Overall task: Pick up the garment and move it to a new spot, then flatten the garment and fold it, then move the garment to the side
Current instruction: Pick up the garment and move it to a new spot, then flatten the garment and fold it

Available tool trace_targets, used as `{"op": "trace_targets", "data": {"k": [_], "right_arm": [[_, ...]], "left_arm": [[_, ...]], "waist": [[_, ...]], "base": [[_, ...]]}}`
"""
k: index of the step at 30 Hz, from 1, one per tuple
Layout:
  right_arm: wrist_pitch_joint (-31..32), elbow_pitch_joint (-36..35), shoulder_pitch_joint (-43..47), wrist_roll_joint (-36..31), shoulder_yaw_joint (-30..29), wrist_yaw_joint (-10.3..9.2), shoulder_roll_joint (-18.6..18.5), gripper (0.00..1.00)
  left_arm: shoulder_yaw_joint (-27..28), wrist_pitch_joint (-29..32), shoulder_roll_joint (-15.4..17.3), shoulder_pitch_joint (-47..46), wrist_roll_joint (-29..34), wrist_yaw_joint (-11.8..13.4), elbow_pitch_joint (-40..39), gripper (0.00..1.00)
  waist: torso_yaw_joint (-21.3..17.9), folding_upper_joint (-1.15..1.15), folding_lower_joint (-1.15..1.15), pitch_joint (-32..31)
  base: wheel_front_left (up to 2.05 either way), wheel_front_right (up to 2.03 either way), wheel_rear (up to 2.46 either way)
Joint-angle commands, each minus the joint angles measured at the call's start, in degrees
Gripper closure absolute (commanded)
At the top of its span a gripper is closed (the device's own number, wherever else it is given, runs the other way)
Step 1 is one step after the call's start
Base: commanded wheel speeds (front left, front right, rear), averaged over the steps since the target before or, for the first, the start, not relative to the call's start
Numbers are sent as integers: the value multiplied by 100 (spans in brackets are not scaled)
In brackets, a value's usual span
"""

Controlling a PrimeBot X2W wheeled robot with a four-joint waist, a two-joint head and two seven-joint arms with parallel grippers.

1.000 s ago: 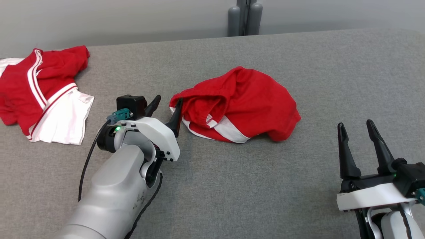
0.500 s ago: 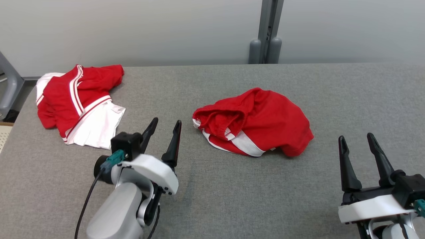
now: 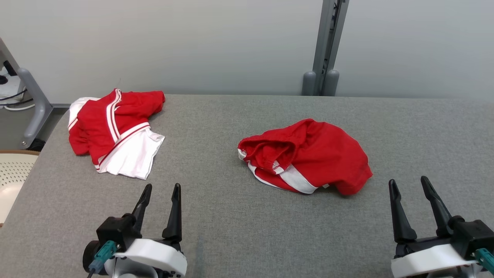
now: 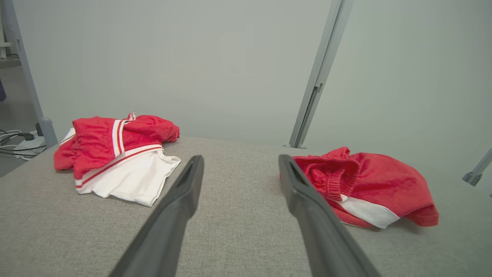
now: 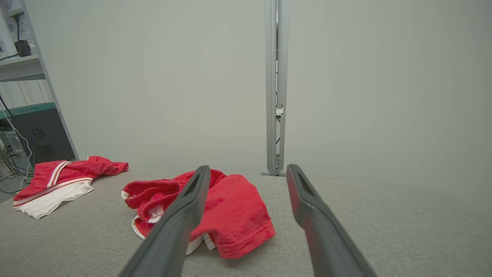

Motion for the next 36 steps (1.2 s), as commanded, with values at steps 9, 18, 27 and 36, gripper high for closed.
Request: {"op": "trace_targets", "data": {"k": [9, 18, 27, 36], "right_arm": [[-29, 74, 244, 114, 18, 3, -36, 0], [-29, 96, 188, 117, 27, 3, -37, 0], [-29, 82, 178, 119, 13, 2, -37, 0], [-29, 56, 144, 79, 28, 3, -37, 0]], "left_arm": [[340, -2, -109, 413, 219, -198, -118, 0], [418, -1, -131, 411, 325, -266, -50, 0], [322, -2, -133, 319, 341, -285, 25, 0], [335, -2, -133, 59, 495, -367, 173, 0]], "waist": [[-7, 0, 0, -75], [-34, 0, 0, -73], [-36, 0, 0, -45], [-97, 0, 0, 92]], "base": [[0, 0, 0], [0, 0, 0], [0, 0, 0], [0, 0, 0]]}}
